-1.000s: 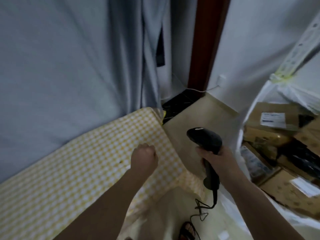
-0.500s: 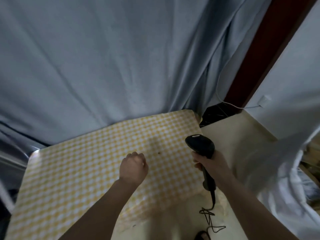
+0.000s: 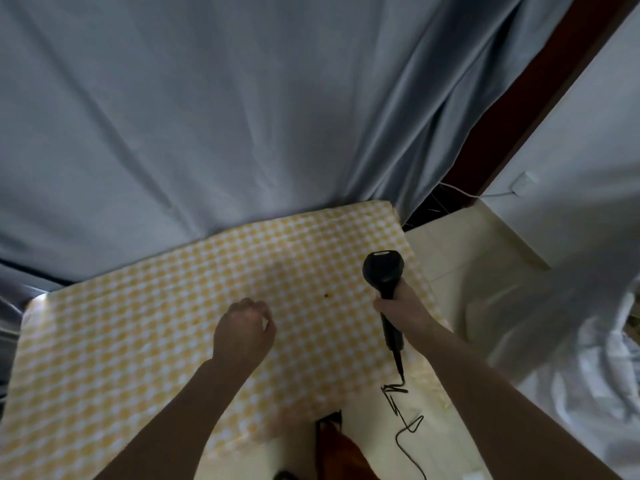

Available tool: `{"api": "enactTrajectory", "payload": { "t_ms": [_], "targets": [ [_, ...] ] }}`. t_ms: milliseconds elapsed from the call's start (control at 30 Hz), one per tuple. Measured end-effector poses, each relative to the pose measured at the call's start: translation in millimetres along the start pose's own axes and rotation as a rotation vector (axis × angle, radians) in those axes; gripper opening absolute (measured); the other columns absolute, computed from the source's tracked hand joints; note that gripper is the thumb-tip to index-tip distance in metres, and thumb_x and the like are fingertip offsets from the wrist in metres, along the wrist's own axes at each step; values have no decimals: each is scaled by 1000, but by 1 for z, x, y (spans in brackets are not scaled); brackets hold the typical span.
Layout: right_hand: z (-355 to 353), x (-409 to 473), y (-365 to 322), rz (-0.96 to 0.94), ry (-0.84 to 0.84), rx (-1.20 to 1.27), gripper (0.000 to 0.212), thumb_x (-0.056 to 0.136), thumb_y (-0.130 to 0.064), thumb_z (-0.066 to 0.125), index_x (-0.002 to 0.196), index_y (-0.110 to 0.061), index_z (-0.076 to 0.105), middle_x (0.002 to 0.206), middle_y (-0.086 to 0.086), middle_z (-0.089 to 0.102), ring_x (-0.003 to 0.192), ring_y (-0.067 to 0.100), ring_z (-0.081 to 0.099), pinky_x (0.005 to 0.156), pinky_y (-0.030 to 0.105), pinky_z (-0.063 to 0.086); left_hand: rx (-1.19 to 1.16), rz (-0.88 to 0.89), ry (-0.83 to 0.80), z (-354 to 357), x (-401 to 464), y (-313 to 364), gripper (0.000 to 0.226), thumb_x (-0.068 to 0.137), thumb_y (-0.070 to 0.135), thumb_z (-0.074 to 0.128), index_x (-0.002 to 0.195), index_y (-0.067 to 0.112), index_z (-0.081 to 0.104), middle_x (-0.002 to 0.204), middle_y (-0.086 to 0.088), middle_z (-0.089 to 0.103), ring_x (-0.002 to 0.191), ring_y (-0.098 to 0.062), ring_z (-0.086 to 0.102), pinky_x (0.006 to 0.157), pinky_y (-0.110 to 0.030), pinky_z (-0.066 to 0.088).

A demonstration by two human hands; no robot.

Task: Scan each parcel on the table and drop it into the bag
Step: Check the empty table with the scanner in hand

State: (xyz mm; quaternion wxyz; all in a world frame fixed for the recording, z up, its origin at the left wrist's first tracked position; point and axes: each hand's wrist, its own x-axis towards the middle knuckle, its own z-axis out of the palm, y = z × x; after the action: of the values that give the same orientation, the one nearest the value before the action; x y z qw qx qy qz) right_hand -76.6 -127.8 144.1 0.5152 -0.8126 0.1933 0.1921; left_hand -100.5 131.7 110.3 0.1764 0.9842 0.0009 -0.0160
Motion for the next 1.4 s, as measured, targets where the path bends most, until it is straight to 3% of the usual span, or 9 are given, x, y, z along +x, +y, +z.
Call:
{"api": "enactTrajectory", "payload": {
  "t_ms": [133, 367, 467, 667, 767, 900, 1100, 1300, 1400],
  "targets": [
    [4, 61, -5, 52, -47, -68, 28, 86, 1, 58, 111, -7, 49, 80, 7, 51, 75, 21, 53, 69, 35, 42, 42, 5, -29, 6, 36, 1, 9, 72, 16, 79, 79, 14, 73, 83, -9, 66, 80, -30, 64, 66, -33, 52],
    [4, 169, 5, 143, 4, -38, 58, 85, -16, 71, 133, -8, 40, 125, 12, 55, 109, 29, 57, 81, 35, 44, 52, -33, -93, 50, 108, 13, 14, 72, 18, 79, 81, 19, 69, 87, -1, 63, 86, -25, 63, 67, -30, 48],
    [5, 209, 23, 196, 40, -45, 58, 87, -19, 68, 135, -9, 36, 127, 12, 54, 109, 30, 57, 80, 36, 44, 67, -73, -156, 73, 130, 18, 11, 86, 27, 66, 95, 22, 68, 101, 1, 60, 99, -20, 58, 77, -29, 45],
    [10, 276, 73, 346, 147, -21, 57, 92, -17, 61, 139, -13, 29, 124, 10, 52, 92, 24, 55, 68, 32, 40, 130, -37, -251, 118, 167, 22, 15, 92, 30, 60, 103, 23, 66, 109, 2, 60, 104, -18, 58, 82, -29, 45],
    [14, 308, 100, 418, 196, -104, 61, 91, -15, 60, 141, -16, 25, 126, 13, 52, 98, 29, 58, 67, 35, 44, 136, -20, -281, 140, 184, 17, 20, 92, 30, 58, 107, 19, 67, 112, -2, 61, 104, -20, 58, 83, -29, 45],
    [25, 337, 131, 534, 190, -194, 64, 91, -12, 55, 144, -21, 20, 132, 16, 43, 114, 36, 50, 82, 42, 49, 172, -34, -359, 166, 196, 6, 24, 96, 32, 52, 114, 22, 63, 117, 0, 57, 110, -17, 54, 84, -26, 42],
    [41, 356, 166, 506, 253, -243, 57, 94, -35, 55, 140, -17, 27, 135, 17, 38, 124, 37, 40, 100, 48, 41, 245, -31, -417, 195, 201, 2, 26, 98, 35, 46, 117, 23, 60, 119, 1, 56, 110, -15, 54, 85, -25, 42],
    [41, 351, 168, 546, 209, -271, 62, 91, -41, 58, 137, -11, 29, 136, 19, 35, 124, 39, 38, 100, 47, 37, 231, -52, -426, 193, 193, 0, 25, 99, 36, 45, 117, 26, 59, 116, 5, 55, 107, -13, 54, 85, -24, 42],
    [35, 337, 155, 555, 228, -413, 63, 90, -30, 61, 138, -5, 28, 138, 19, 32, 126, 37, 35, 101, 44, 36, 234, -60, -414, 175, 189, -2, 24, 99, 31, 45, 115, 24, 61, 115, 4, 57, 105, -14, 55, 79, -23, 41]
  ]
}}
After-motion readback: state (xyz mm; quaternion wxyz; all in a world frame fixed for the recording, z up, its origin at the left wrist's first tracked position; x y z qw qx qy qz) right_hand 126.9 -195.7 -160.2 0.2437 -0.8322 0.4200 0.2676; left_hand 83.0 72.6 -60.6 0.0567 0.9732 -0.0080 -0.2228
